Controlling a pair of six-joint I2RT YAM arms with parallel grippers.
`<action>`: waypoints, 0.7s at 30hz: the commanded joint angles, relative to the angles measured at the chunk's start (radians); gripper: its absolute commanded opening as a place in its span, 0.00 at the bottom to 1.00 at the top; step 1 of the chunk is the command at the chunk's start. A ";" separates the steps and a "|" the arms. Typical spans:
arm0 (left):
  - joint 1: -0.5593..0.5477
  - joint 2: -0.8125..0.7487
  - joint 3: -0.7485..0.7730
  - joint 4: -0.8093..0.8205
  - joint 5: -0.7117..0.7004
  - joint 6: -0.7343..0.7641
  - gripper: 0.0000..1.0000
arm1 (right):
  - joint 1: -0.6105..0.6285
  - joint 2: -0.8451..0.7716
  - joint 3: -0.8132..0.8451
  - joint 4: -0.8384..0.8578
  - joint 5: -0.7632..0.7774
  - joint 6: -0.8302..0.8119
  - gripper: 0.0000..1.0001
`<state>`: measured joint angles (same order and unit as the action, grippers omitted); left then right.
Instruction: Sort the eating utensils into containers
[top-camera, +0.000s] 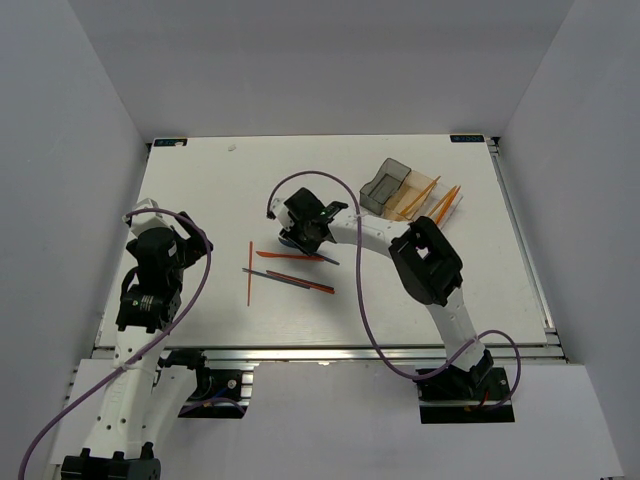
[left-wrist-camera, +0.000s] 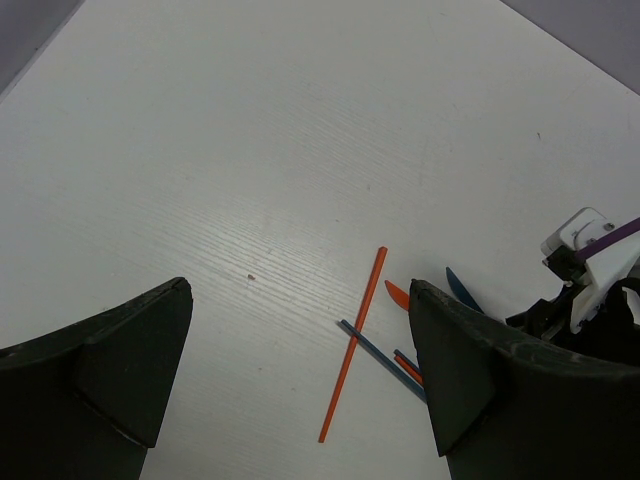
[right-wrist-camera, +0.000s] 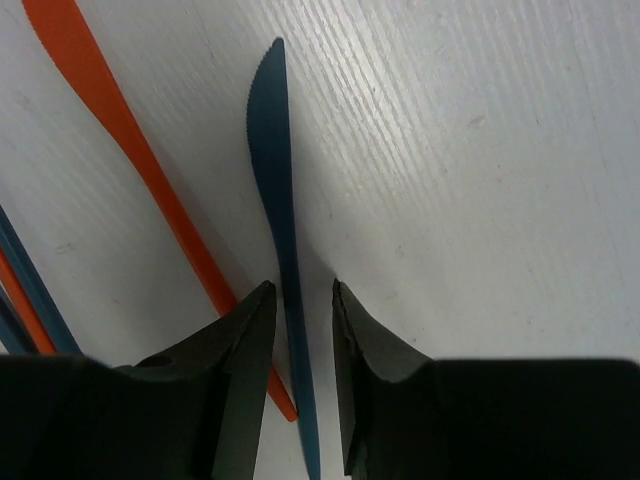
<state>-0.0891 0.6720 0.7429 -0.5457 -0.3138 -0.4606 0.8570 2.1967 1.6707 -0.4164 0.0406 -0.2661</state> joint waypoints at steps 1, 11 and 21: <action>-0.005 -0.006 -0.005 0.012 0.009 0.005 0.98 | -0.012 0.003 -0.029 -0.015 -0.027 -0.009 0.35; -0.006 -0.005 -0.004 0.010 0.005 0.005 0.98 | -0.055 -0.006 -0.129 -0.045 -0.024 -0.005 0.11; -0.006 -0.006 -0.005 0.010 0.005 0.005 0.98 | -0.122 -0.282 -0.287 0.122 -0.082 0.200 0.00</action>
<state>-0.0891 0.6724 0.7429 -0.5457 -0.3134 -0.4603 0.7517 2.0281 1.4132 -0.3302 -0.0250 -0.1719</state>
